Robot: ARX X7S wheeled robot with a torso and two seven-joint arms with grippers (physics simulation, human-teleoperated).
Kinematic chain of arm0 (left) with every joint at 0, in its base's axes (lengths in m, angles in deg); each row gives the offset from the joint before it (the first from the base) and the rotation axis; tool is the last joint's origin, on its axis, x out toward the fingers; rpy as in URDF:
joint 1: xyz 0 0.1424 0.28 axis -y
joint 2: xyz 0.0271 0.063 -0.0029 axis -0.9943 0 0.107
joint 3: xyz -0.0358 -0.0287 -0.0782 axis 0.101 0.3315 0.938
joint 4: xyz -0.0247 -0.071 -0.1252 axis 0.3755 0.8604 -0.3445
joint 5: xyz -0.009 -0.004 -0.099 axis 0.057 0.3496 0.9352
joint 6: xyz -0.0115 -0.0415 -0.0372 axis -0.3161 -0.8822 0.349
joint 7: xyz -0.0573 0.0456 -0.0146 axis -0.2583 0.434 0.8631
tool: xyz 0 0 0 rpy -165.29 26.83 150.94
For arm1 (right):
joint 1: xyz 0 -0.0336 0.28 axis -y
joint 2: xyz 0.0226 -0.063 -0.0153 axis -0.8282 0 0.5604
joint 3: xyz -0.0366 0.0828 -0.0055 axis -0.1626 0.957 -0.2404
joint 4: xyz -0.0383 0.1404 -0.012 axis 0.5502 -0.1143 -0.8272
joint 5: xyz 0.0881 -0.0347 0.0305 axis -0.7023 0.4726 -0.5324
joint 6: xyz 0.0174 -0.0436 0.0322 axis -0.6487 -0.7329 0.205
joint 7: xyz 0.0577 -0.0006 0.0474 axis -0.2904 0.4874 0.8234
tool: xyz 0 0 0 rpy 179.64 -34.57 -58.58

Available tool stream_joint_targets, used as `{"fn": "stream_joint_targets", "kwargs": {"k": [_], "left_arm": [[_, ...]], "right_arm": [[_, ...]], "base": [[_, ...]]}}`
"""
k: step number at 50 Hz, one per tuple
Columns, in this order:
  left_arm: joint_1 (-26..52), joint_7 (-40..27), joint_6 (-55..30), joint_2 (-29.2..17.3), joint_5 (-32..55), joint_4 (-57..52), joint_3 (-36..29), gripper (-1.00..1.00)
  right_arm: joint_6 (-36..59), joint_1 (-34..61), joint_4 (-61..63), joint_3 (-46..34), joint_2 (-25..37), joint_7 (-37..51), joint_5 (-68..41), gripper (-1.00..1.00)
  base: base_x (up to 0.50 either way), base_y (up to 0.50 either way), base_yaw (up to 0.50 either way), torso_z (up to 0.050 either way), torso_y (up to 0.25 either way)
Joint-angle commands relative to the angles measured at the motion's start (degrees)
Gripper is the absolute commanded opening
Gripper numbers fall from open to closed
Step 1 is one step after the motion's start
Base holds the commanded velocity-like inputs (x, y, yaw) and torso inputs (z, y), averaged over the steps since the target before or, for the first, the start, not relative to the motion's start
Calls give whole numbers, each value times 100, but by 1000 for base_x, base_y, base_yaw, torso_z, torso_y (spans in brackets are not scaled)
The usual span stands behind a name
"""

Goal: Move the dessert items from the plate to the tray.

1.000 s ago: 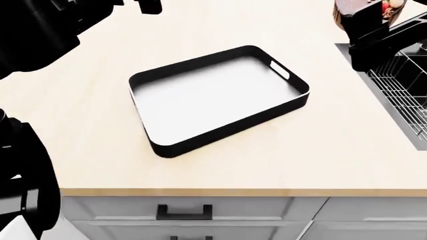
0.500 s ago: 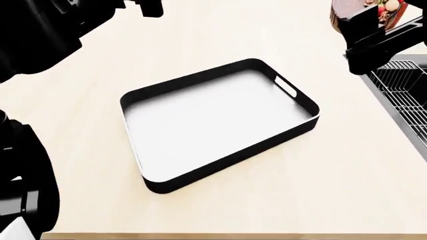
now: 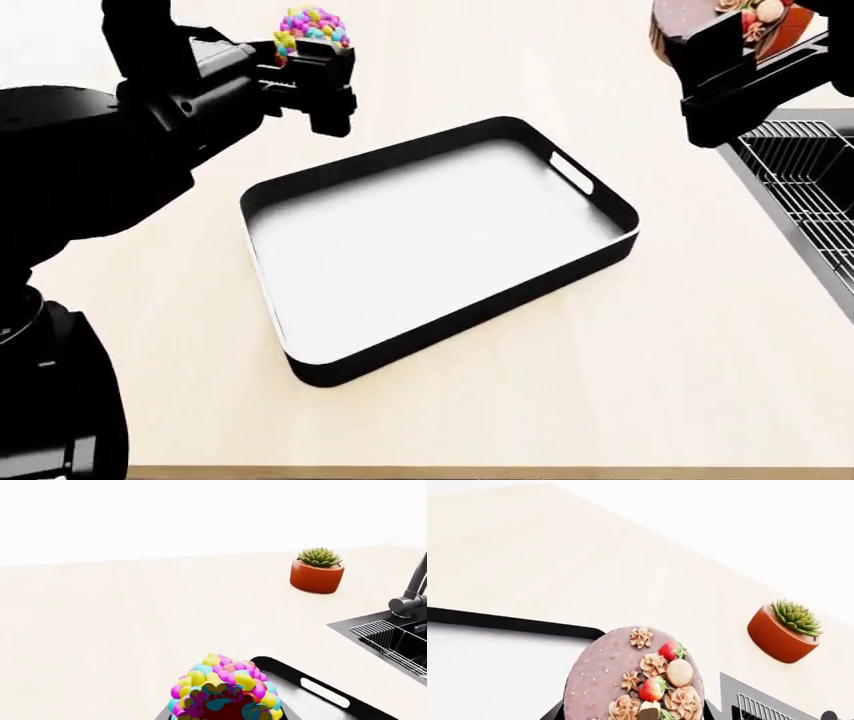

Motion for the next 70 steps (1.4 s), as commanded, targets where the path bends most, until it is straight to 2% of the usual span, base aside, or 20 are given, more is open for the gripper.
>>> {"fn": "stream_joint_targets", "kwargs": {"k": [1,13,33,51,70], "left_arm": [[-565,-252,-475,-10,506,-572,198,-100],[-913,-440,-648,-96,873,-883,182,-100],[-977,-233,-508,-360,926,-985,-515,-100],[-853,239,-423,-726,911,-1083,-1374,-100],[-832,303,-201,-860,836,-1005,-1719,-100]], "right_arm": [[-6,1,24,86,-3,-220,368,-100],[-102,-92,87,80,36,-216,396,-100],[-126,-85,200,90,130,-72,232,-100],[-166,-114,256,80,181,-34,203,-100],[-217,-160,287,66,208,-69,252,-100]], "base": [[0,0,0,0,0],[0,0,0,0,1],[0,0,0,1,1],[0,0,0,0,1],[0,0,0,1,1]]}}
